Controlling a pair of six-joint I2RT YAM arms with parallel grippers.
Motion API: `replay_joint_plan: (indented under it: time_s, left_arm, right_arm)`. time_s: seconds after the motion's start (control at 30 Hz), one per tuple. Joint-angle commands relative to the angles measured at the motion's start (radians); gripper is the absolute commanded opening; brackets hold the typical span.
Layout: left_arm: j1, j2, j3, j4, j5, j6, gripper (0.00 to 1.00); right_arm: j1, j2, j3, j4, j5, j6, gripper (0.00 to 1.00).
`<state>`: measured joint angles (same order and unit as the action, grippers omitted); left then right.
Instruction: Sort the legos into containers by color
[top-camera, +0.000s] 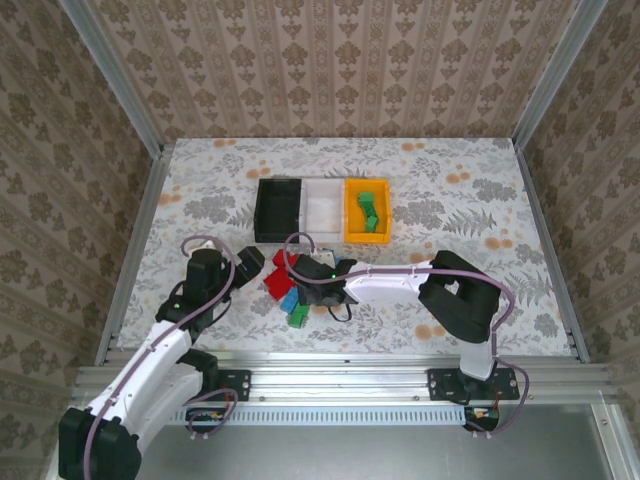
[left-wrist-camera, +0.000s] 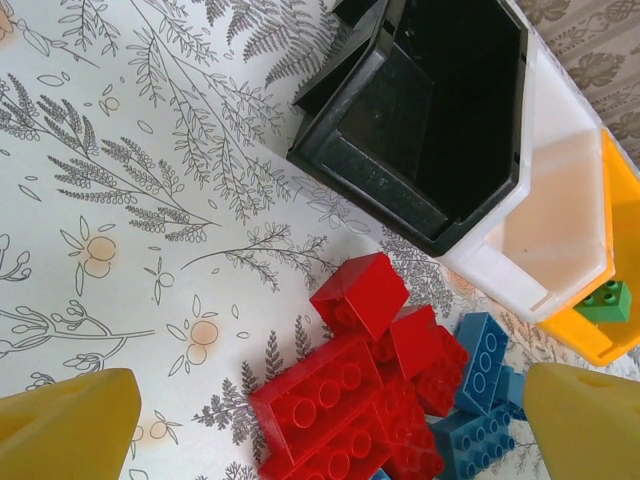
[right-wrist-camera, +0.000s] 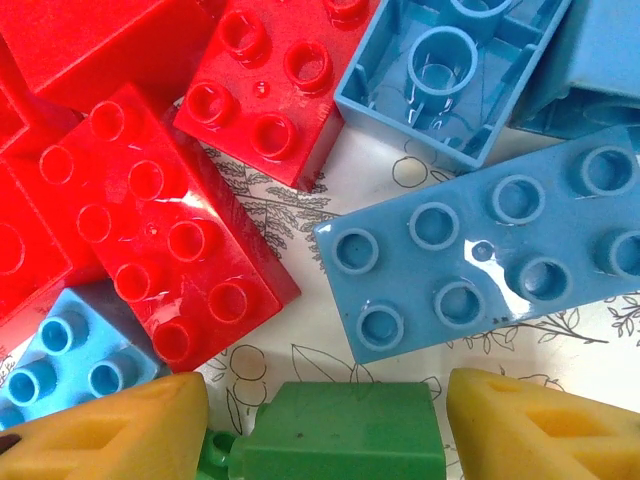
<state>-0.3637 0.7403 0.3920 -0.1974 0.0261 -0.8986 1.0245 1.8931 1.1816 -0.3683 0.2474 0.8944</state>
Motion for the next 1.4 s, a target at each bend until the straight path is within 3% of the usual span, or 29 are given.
replay_joint_plan:
  time_s: [0.0, 0.13, 0.4, 0.77, 0.83, 1.0, 1.17, 1.37]
  left_arm:
    - [0.009, 0.014, -0.001, 0.004, 0.014, -0.013, 1.00]
    - [0.009, 0.032, 0.002, 0.013, 0.018, -0.011, 1.00]
    - [0.008, 0.051, 0.008, 0.026, 0.033, -0.016, 1.00]
    - [-0.011, 0.073, 0.021, 0.088, 0.067, -0.045, 1.00]
    - [-0.041, 0.107, 0.021, 0.155, 0.082, -0.058, 1.00]
    - [-0.146, 0.314, 0.113, 0.327, 0.195, -0.041, 1.00]
    - [-0.171, 0.500, 0.221, 0.438, 0.277, -0.038, 1.00]
    - [-0.163, 0.532, 0.220, 0.447, 0.268, -0.070, 1.00]
  right_arm:
    - [0.008, 0.003, 0.006, -0.048, 0.033, 0.010, 0.65]
    - [0.006, 0.012, -0.002, -0.070, 0.030, -0.006, 0.64]
    - [0.009, -0.037, -0.028, -0.061, 0.048, -0.017, 0.39]
    - [0.000, -0.232, -0.045, -0.132, 0.146, -0.108, 0.37]
    - [-0.047, -0.269, -0.047, -0.113, 0.174, -0.179, 0.38]
    - [-0.284, -0.278, 0.025, -0.024, 0.144, -0.366, 0.39]
    - [-0.468, -0.043, 0.272, -0.063, 0.044, -0.460, 0.39]
    - [-0.561, 0.170, 0.498, -0.135, -0.020, -0.477, 0.40]
